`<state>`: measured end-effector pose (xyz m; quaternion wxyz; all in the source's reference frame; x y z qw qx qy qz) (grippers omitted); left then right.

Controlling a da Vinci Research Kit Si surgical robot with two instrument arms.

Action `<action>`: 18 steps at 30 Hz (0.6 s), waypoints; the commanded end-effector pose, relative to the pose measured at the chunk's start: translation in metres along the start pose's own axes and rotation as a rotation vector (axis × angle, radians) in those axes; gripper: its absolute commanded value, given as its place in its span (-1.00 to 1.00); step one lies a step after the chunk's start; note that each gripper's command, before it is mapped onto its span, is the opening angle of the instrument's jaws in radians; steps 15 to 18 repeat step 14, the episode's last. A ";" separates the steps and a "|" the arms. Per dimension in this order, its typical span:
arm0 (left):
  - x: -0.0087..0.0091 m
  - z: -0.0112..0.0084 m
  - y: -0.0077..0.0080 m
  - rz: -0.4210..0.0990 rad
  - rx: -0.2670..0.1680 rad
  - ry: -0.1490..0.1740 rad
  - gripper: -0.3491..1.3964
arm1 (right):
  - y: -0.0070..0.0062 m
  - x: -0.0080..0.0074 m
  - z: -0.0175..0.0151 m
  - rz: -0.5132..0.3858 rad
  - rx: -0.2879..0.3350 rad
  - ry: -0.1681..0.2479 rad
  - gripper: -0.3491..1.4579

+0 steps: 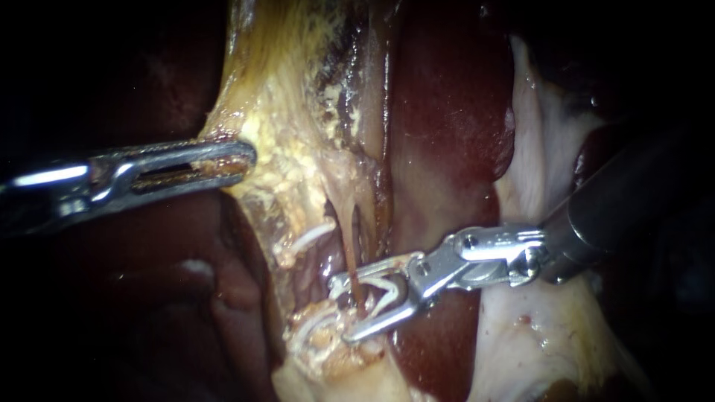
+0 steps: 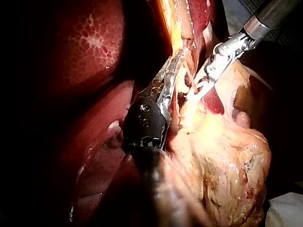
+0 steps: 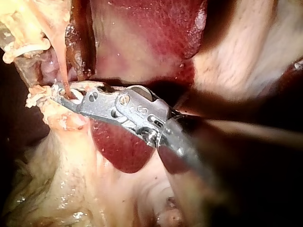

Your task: Clipping first clip right tube

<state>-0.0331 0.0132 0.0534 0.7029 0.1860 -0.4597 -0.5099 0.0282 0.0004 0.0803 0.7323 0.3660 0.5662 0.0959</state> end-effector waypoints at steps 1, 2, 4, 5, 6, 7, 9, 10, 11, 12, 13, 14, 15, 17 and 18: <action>0.0000 0.0000 0.0000 0.000 0.000 0.000 -1.00 | 0.0000 0.0000 -0.0002 0.005 0.003 -0.003 -1.00; 0.0000 0.0000 0.0000 0.000 0.000 0.000 -1.00 | 0.0000 -0.0001 -0.0003 0.017 0.003 -0.003 -1.00; 0.0000 0.0000 0.0000 0.000 0.001 0.000 -1.00 | 0.0000 -0.0002 -0.0003 0.022 0.003 -0.003 -1.00; 0.0000 0.0000 0.0000 0.000 0.001 0.000 -1.00 | -0.0001 -0.0002 -0.0003 0.028 0.001 -0.003 -1.00; 0.0000 0.0000 0.0000 0.000 0.001 0.000 -1.00 | -0.0001 -0.0002 -0.0002 0.033 0.001 -0.003 -1.00; 0.0000 0.0000 0.0000 0.000 0.001 0.000 -1.00 | -0.0002 -0.0002 -0.0001 0.033 0.004 -0.004 -1.00; 0.0000 0.0000 0.0000 0.000 0.001 0.000 -1.00 | -0.0003 -0.0002 -0.0001 0.038 0.008 -0.005 -1.00; 0.0000 0.0000 0.0001 0.000 0.001 0.000 -1.00 | -0.0003 -0.0002 -0.0001 0.038 0.008 -0.005 -1.00; 0.0000 0.0000 0.0001 0.000 0.001 0.000 -1.00 | -0.0003 -0.0002 -0.0001 0.038 0.008 -0.005 -1.00; 0.0000 0.0000 0.0001 0.000 0.001 0.000 -1.00 | -0.0003 -0.0001 -0.0001 0.038 0.011 -0.005 -1.00; 0.0000 0.0000 0.0001 0.000 0.001 0.000 -1.00 | -0.0004 -0.0002 -0.0001 0.038 0.011 -0.005 -1.00; 0.0000 0.0000 0.0001 0.000 0.001 0.000 -1.00 | -0.0003 -0.0001 -0.0001 0.038 0.011 -0.005 -1.00; 0.0000 0.0000 0.0001 0.000 0.001 0.000 -1.00 | -0.0003 -0.0001 -0.0001 0.038 0.011 -0.005 -1.00; 0.0000 0.0000 0.0001 0.000 0.001 0.000 -1.00 | -0.0003 -0.0001 -0.0001 0.038 0.011 -0.005 -1.00; 0.0000 0.0000 0.0001 0.000 0.001 0.000 -1.00 | -0.0003 -0.0001 -0.0001 0.038 0.011 -0.005 -1.00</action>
